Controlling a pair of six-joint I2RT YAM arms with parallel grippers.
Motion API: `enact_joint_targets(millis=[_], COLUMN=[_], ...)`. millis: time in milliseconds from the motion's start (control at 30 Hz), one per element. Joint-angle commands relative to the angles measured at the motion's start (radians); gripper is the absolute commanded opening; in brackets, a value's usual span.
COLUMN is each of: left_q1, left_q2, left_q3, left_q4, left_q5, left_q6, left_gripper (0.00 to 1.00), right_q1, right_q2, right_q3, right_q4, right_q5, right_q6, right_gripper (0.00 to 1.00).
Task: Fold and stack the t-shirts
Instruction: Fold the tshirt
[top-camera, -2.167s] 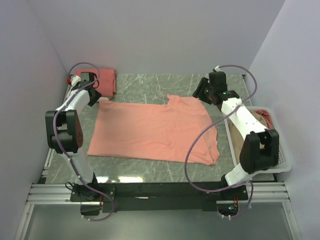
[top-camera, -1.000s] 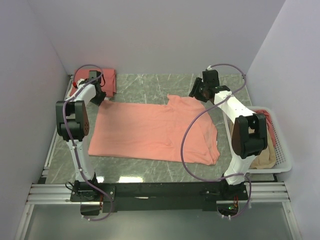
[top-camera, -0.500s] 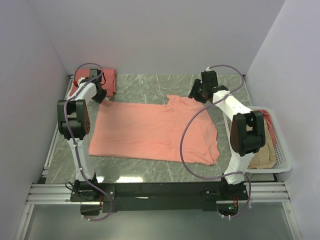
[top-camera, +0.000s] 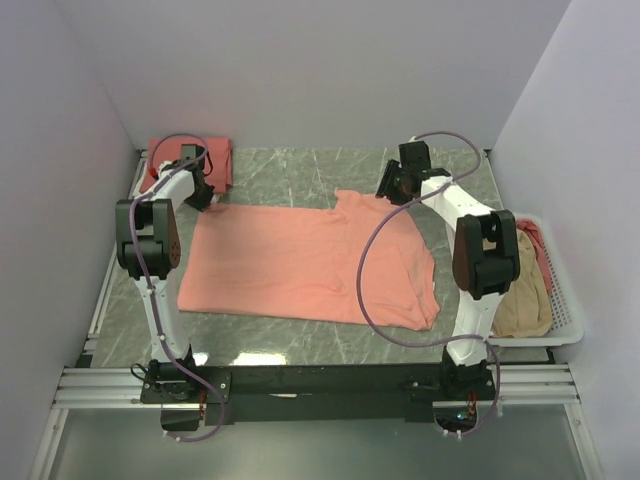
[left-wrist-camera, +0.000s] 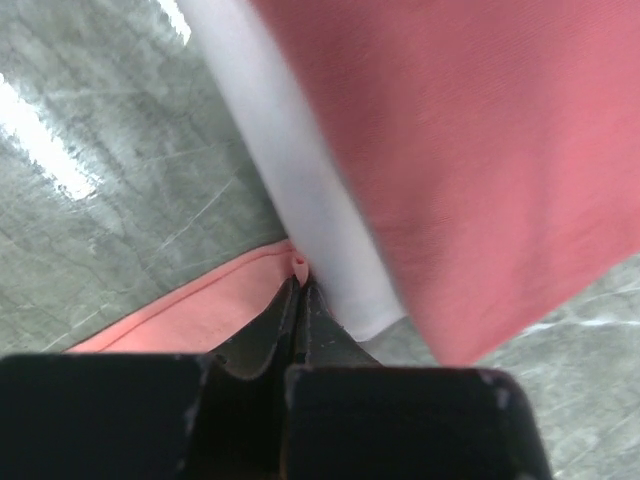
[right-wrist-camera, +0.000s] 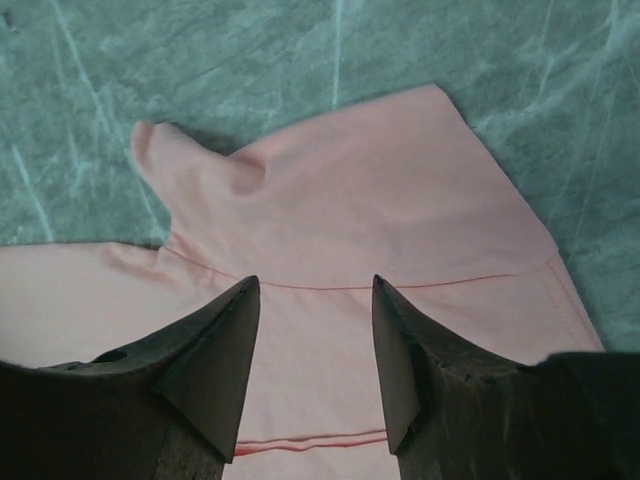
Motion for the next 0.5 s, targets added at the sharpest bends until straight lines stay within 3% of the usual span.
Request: enact_joint_targets(millis=[0, 467], left_q1=[-0.003, -0.002], left_q2=[-0.081, -0.182], left_q3=[-0.045, -0.162], left_q4=[0.047, 0.140], left_q5=[0.030, 0.095], left_q6=[0.020, 0.062], left_gripper=[0.01, 0.01], right_q1=[-0.029, -0.109], right_q2=[0.042, 0.323], right_q3=[0.082, 0.406], right_q4=[-0.009, -0.210], right_q5=[0.007, 0.052], right_q6=[-0.015, -0.003], right_gripper=[0.56, 0.57])
